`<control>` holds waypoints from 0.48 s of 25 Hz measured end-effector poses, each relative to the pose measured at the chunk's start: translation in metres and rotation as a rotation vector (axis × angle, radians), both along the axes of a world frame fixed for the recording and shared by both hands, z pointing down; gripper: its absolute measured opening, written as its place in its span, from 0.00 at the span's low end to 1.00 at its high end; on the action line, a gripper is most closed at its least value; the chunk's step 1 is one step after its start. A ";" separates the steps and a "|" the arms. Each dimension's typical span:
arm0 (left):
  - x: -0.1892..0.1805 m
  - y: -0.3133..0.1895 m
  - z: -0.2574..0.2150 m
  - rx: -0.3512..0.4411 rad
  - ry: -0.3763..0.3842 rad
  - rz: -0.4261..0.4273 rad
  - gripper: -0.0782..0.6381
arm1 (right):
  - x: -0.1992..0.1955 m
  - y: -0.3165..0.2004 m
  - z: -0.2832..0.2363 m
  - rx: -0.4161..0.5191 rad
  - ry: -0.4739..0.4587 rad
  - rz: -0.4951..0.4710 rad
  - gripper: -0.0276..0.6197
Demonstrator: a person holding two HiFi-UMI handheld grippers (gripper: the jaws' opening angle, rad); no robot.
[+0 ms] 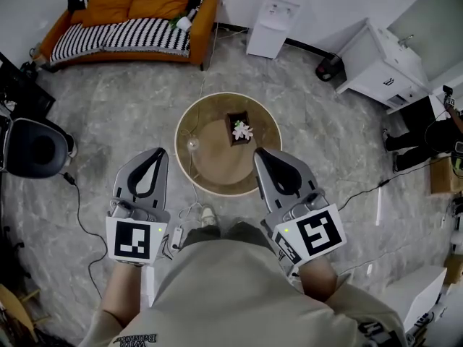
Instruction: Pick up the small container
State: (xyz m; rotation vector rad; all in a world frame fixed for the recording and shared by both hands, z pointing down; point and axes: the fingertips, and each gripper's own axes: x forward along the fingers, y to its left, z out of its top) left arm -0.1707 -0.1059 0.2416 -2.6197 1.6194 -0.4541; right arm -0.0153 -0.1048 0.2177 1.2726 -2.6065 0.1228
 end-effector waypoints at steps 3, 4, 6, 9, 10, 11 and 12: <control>0.000 -0.006 0.004 -0.005 0.007 -0.015 0.12 | 0.004 -0.009 0.007 -0.016 -0.005 -0.004 0.04; -0.001 -0.007 0.005 -0.007 0.006 -0.022 0.12 | 0.005 -0.013 0.009 -0.021 -0.004 -0.006 0.04; -0.001 -0.012 0.006 -0.008 0.005 -0.037 0.12 | 0.006 -0.020 0.012 -0.026 0.002 -0.013 0.04; -0.001 -0.019 0.009 -0.003 0.002 -0.070 0.12 | 0.009 -0.030 0.015 -0.032 -0.001 -0.022 0.04; -0.001 -0.021 0.011 -0.003 0.003 -0.086 0.12 | 0.010 -0.032 0.016 -0.034 -0.003 -0.025 0.04; -0.001 -0.022 0.013 -0.007 0.011 -0.099 0.12 | 0.011 -0.034 0.018 -0.035 -0.003 -0.029 0.04; 0.000 -0.023 0.014 -0.011 0.022 -0.109 0.12 | 0.013 -0.035 0.019 -0.036 0.000 -0.034 0.04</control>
